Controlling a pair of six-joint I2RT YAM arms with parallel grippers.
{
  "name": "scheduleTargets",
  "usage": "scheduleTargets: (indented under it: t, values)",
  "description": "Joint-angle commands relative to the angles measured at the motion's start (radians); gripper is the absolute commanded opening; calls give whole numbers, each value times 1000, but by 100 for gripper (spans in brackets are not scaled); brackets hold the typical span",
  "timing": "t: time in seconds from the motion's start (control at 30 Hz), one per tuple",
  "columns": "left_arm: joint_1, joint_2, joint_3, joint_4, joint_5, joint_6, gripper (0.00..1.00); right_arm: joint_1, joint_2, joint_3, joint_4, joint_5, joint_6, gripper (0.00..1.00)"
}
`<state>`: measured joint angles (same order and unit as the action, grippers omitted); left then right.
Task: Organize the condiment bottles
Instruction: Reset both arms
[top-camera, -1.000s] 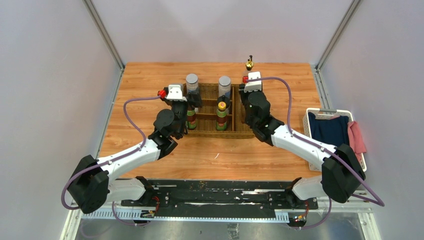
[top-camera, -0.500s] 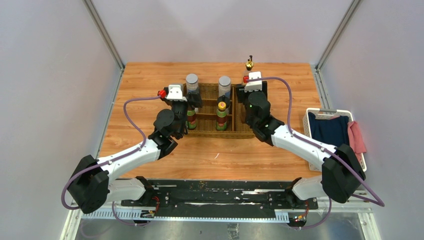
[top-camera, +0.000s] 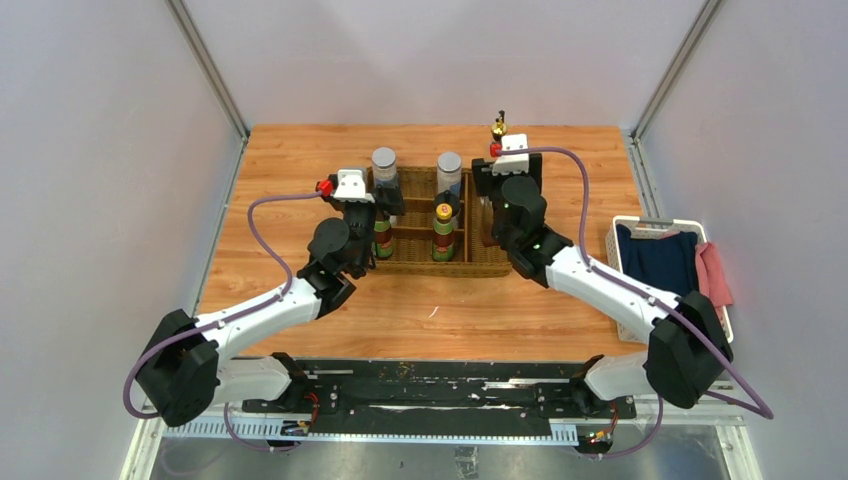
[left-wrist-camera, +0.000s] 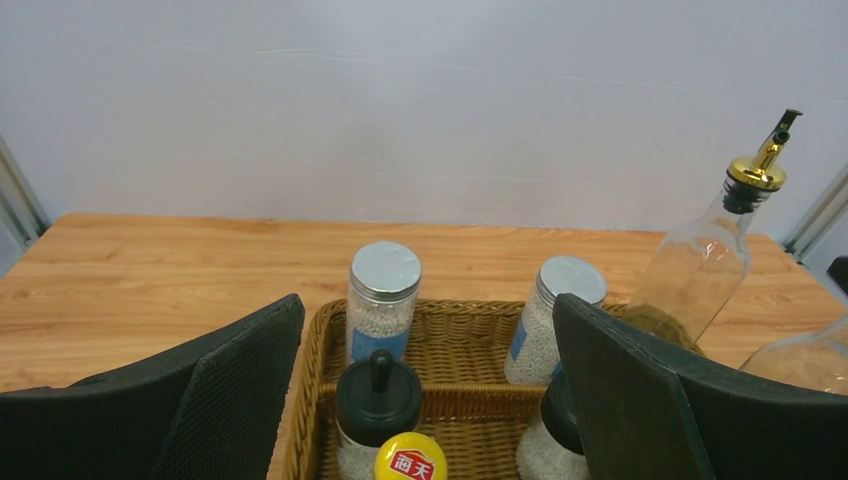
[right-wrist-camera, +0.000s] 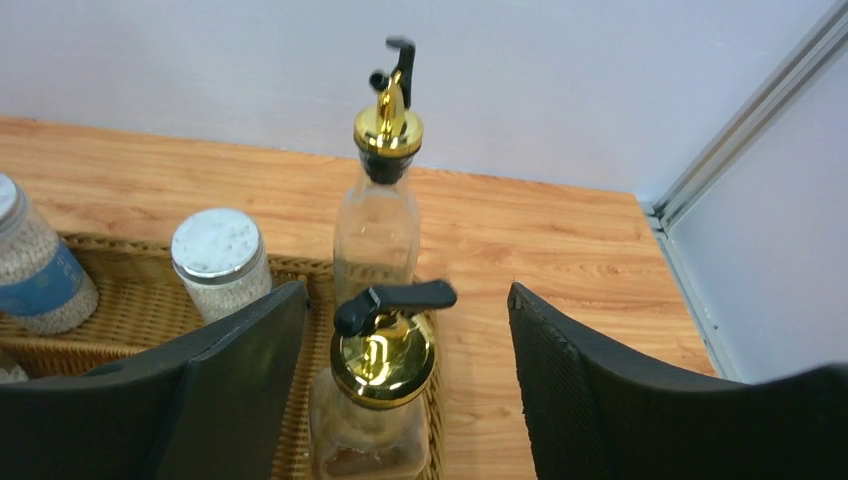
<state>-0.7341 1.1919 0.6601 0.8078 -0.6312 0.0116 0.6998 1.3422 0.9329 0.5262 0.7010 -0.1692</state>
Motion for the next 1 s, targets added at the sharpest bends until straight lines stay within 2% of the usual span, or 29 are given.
scheduleTargets:
  t: [0.0,0.27,0.4,0.57,0.63,0.83,0.97]
  values:
    - [3,4,31,-6,-14,15,100,-11,-46,88,-20,11,-37,79]
    - [-2,-35,125,-101,16,71,100,-10,-96,216,-193,-21,-67,88]
    - [-2,-48,215,-187,62,121,100,-12,-156,252,-278,-60,-101,90]
    - [10,-3,361,-298,39,199,100,-23,-246,264,-352,-44,-137,96]
    - [40,14,404,-332,45,178,100,-42,-267,270,-399,-45,-128,100]
    - [211,107,529,-490,163,57,100,-117,-300,234,-474,-41,-59,100]
    - [312,152,533,-527,237,-3,100,-152,-284,226,-490,21,-15,100]
